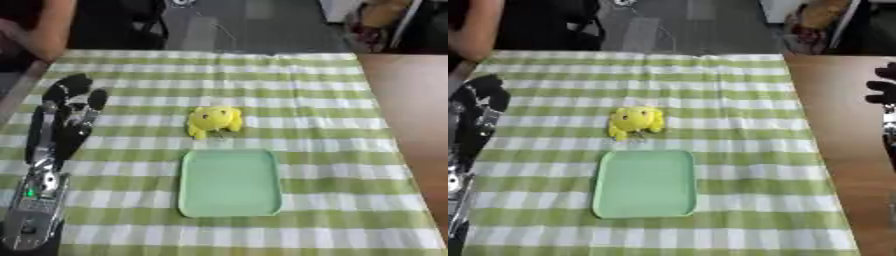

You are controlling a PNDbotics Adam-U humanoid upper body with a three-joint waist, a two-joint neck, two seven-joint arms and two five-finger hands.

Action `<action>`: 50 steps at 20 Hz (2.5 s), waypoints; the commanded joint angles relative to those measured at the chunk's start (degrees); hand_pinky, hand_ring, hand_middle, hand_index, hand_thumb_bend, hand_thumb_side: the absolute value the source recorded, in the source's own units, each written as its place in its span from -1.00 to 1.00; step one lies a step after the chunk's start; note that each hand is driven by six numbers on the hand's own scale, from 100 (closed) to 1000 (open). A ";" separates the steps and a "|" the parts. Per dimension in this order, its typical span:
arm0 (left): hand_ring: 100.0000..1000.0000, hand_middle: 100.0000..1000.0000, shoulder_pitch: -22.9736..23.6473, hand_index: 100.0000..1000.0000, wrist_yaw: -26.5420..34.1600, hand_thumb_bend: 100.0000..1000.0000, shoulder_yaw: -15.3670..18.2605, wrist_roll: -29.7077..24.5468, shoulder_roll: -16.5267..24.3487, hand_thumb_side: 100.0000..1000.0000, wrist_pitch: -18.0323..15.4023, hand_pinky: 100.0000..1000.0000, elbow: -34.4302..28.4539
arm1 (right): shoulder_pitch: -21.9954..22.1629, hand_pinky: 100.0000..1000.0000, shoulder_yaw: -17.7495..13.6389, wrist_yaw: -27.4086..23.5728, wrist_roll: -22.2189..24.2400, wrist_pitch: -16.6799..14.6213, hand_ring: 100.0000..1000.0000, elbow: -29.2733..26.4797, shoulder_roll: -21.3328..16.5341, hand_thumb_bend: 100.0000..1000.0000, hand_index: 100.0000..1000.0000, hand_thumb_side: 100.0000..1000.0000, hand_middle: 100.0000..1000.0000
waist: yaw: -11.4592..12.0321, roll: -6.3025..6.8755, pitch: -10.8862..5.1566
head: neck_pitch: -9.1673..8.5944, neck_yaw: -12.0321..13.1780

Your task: Pick up objects on the table and place them in the box.

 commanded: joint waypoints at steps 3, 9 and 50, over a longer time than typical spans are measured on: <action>0.47 0.63 0.43 0.54 -6.42 0.39 -2.94 -6.64 8.59 0.50 4.84 0.22 -0.07 | -0.33 0.31 -0.09 0.21 0.10 -0.12 0.44 -1.29 -1.52 -1.00 0.76 0.53 0.51 | -0.41 0.28 -0.67 | -0.84 -0.47; 0.43 0.59 -0.15 0.58 -1.45 0.39 -12.22 -11.54 25.29 0.44 4.40 0.21 3.87 | -0.20 0.31 0.32 0.23 0.51 -0.17 0.44 -1.14 -1.91 -1.00 0.76 0.53 0.51 | -1.37 0.96 -1.20 | -1.06 -0.12; 0.39 0.48 -19.33 0.62 -7.38 0.35 -23.10 -30.84 35.58 -0.11 1.63 0.29 8.56 | 0.05 0.31 0.82 0.14 1.17 -0.27 0.44 -0.83 -2.29 -1.00 0.76 0.52 0.51 | -1.91 1.26 -1.77 | -2.02 0.47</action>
